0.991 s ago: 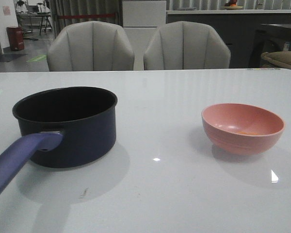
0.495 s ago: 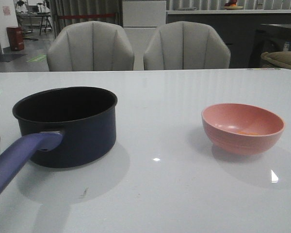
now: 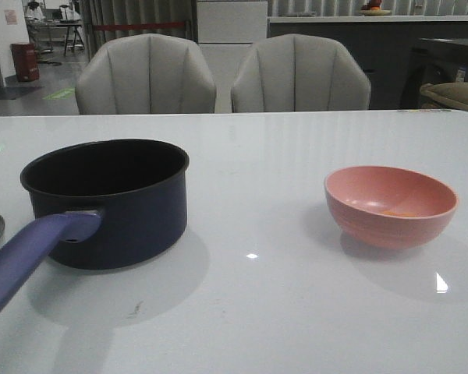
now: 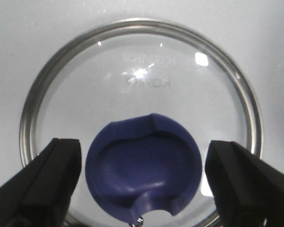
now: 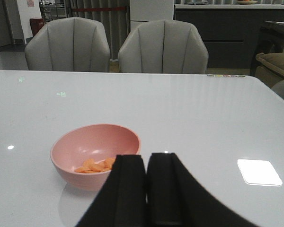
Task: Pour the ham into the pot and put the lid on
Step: 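Set the glass lid down on the table beside the saucepan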
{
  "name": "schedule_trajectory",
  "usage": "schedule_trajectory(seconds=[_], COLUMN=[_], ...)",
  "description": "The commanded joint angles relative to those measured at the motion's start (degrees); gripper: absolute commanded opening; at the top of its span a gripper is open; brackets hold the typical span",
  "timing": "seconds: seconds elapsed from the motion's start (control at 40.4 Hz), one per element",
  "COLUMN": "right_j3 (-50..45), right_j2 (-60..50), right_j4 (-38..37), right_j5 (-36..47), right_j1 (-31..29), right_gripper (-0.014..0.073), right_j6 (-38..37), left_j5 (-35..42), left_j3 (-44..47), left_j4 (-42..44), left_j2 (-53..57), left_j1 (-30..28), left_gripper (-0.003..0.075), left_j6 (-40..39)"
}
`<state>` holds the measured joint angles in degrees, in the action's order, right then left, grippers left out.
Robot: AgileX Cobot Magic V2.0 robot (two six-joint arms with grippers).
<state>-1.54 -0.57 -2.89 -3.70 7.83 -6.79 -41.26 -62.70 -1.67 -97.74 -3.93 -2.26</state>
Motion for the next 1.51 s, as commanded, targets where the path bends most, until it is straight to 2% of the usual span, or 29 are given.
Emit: schedule_trajectory(seconds=[0.0, 0.273, 0.644, 1.14, 1.263, 1.412, 1.486], right_j3=[0.3, 0.3, 0.3, 0.3, 0.3, 0.3, 0.3], right_j2=[-1.18, -1.18, -1.18, -1.18, -1.13, -1.13, -1.13], right_j4=[-0.43, -0.43, -0.43, -0.43, -0.43, -0.43, -0.43], right_j5=[4.3, 4.3, 4.25, 4.18, 4.18, 4.29, 6.92], right_j1=[-0.41, -0.41, -0.41, -0.41, -0.41, -0.41, -0.41], right_gripper=[0.0149, 0.0149, 0.0149, 0.0149, 0.0149, 0.0149, 0.0149], right_j6=[0.54, 0.54, 0.54, 0.54, 0.54, 0.54, 0.54], left_j5=[1.9, 5.55, 20.17, 23.9, 26.87, 25.77, 25.87], left_j3=[-1.62, 1.29, 19.04, 38.01, 40.18, 40.41, 40.41], left_j4=[-0.16, -0.36, -2.61, -7.15, -7.71, -7.71, -7.71], left_j2=[6.44, 20.44, 45.84, 81.77, 87.07, 89.66, 89.66], left_j1=[0.13, 5.17, 12.57, 13.41, 14.27, 15.89, 15.89], left_gripper=[0.055, 0.055, 0.055, 0.055, 0.055, 0.055, 0.055], left_j6=[0.6, 1.79, 1.79, 1.69, 1.69, 1.69, 1.69])
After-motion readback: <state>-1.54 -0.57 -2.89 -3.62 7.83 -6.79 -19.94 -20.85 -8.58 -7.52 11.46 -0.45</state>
